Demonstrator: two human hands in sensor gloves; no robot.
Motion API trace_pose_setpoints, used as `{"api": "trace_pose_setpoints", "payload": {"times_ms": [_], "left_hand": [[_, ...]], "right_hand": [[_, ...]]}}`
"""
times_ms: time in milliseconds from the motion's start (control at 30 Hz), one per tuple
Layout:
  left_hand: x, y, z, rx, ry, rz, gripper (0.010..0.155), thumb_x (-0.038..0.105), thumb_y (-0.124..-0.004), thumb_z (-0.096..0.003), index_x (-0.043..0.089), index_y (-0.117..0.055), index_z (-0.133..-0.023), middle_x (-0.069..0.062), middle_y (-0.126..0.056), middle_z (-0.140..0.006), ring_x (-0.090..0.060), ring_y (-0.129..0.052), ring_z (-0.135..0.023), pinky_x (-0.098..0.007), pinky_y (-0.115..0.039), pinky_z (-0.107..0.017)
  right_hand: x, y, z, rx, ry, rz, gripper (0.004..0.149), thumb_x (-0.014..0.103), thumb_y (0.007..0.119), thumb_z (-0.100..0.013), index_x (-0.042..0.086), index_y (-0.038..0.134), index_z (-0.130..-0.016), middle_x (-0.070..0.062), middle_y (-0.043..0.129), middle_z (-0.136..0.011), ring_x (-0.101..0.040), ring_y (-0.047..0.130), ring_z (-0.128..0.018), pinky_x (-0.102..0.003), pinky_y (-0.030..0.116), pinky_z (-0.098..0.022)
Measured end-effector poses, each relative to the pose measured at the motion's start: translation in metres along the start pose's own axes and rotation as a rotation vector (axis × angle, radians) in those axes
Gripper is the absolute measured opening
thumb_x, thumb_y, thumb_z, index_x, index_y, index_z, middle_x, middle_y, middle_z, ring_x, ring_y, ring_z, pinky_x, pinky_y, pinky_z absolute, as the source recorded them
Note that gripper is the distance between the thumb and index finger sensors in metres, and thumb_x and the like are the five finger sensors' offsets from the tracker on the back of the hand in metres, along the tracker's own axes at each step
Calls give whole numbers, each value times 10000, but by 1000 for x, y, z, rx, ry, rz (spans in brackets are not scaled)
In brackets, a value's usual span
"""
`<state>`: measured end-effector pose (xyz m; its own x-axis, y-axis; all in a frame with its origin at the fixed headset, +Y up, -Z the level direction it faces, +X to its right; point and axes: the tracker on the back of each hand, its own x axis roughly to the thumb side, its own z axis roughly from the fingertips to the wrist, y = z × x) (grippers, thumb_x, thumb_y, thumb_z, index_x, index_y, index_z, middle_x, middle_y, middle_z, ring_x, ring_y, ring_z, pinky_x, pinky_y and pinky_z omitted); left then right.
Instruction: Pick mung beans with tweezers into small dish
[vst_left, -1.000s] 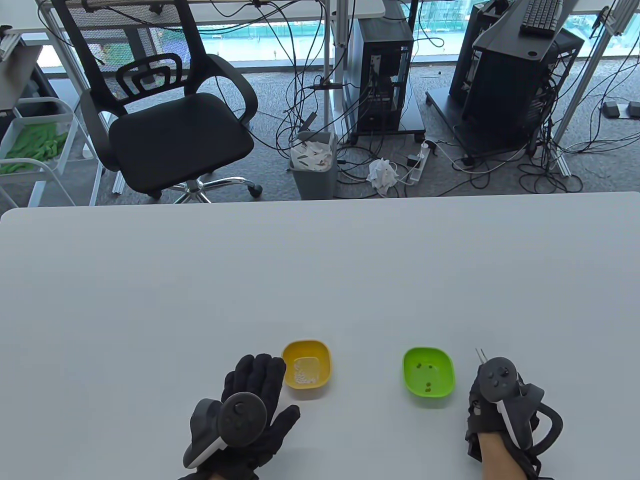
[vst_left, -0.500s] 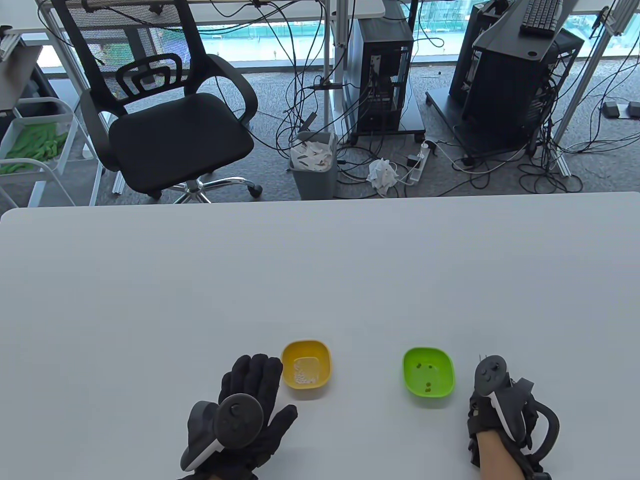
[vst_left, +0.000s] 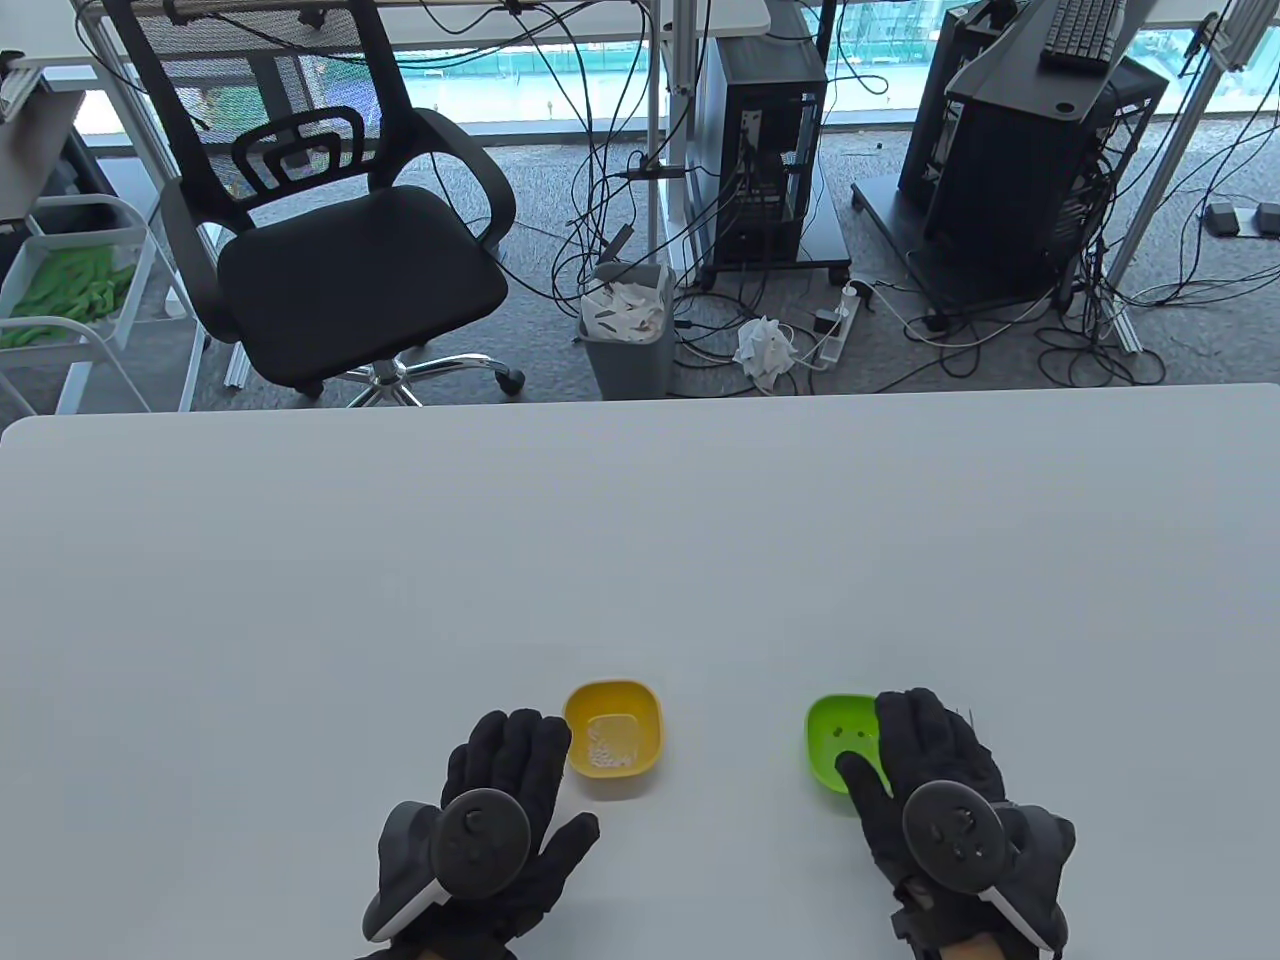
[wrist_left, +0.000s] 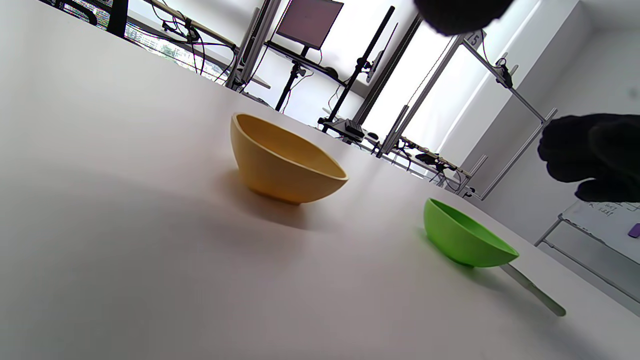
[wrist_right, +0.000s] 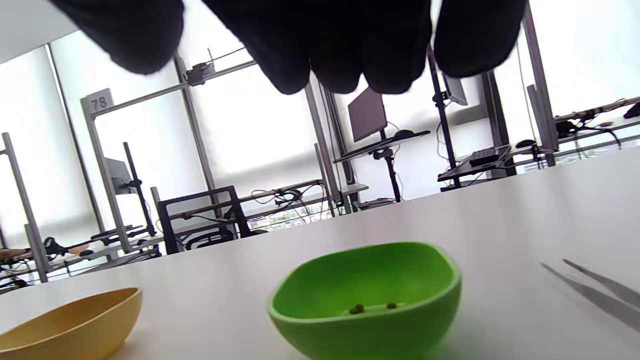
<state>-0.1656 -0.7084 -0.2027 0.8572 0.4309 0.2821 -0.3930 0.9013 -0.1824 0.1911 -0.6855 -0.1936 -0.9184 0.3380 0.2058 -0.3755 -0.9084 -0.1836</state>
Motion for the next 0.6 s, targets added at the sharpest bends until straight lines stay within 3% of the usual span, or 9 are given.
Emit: {"api": "trace_pose_setpoints", "payload": {"times_ms": [167,267,600], "left_hand": [[1,0,0,5,-6,-2,839,582,-632,-520,195,-216,-1138,-97,-168,-1206,-445,-108,-1101,-583,-149,-767],[1,-1,-1,-4,-8,-5,840,583,-630,-520,195,-215,-1138,-97,-166,-1206,-445,-108,-1101,-584,-148,-767],[3,-2,-3,-12,-12,-18,843,590,-626,-520,196,-211,-1139,-99,-162,-1206,-446,-104,-1100,-584,-147,-767]], "right_hand": [[17,13,7,63,-139,54,731,557,589,-522,162,454,-1122,-172,363,-1175,-451,336,-1052,-661,401,-743],[18,21,8,124,-147,54,735,556,575,-519,168,419,-1122,-170,329,-1173,-443,292,-1052,-652,358,-745],[17,24,7,129,-153,23,736,551,575,-520,162,406,-1121,-174,315,-1169,-443,272,-1049,-636,337,-746]]}}
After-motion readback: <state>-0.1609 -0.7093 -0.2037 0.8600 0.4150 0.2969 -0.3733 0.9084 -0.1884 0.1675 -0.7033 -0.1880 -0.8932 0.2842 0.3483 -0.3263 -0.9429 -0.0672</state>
